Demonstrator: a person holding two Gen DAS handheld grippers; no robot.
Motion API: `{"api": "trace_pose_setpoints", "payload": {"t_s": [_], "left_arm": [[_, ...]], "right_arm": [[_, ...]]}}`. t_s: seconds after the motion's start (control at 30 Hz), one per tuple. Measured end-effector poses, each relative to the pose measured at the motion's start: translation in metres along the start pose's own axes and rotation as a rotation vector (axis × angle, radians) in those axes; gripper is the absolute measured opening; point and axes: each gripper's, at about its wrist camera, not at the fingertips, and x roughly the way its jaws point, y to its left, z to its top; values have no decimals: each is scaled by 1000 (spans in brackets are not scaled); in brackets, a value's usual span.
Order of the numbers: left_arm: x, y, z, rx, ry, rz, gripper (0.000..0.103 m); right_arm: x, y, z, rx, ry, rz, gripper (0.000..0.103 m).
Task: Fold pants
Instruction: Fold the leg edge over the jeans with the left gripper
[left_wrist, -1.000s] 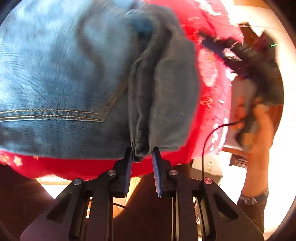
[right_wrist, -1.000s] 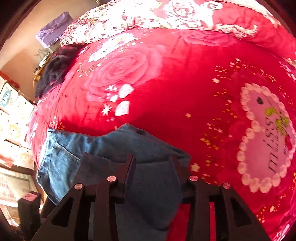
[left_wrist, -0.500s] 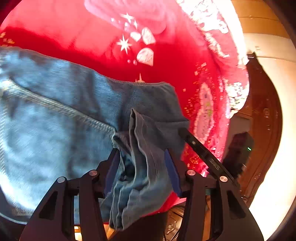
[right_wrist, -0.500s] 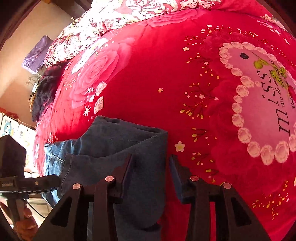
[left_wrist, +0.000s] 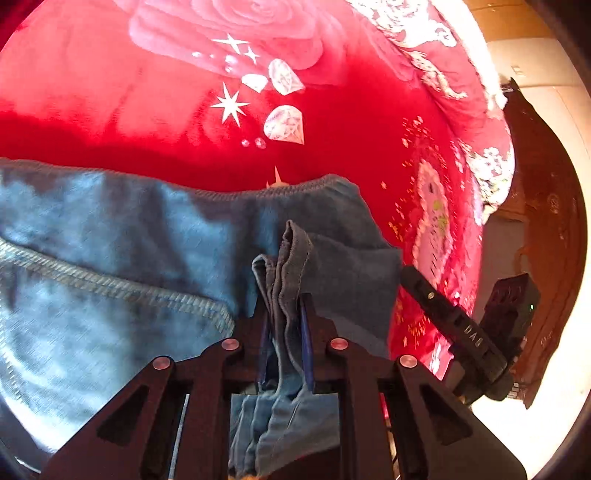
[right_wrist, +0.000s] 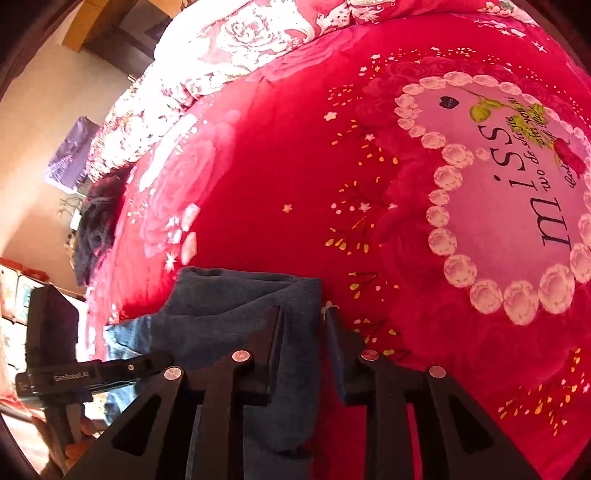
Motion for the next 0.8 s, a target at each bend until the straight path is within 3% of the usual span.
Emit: {"api": "trace_pose_setpoints", "payload": {"t_s": [0.03,0.1,0.17,0.4,0.73,0.77,0.8], "left_arm": [[-9,5,-8,9,8,-24,15],[-21,13,-27,13,17,-69,23],[-23,18,-46,19,51,-105,34],[-6,28,-89,-8,177,-146,35],[-11,10,-113,61,167,-132,35],[-7,7,-113,83,169,-113,35],[-3,3,-112,102,172,-87,35]], "right_arm": [[-9,-1,-4,2,-5,25,30],[-26,-2,-18,-4,7,77,47],[-37,-4,-40,-12,25,101,51],[-48,-22,-109,57,119,164,51],[-51,-25,-160,3,173,110,51],[-49,-24,-161,-2,171,119,43],[-46,-24,-163,-10,174,140,19]]}}
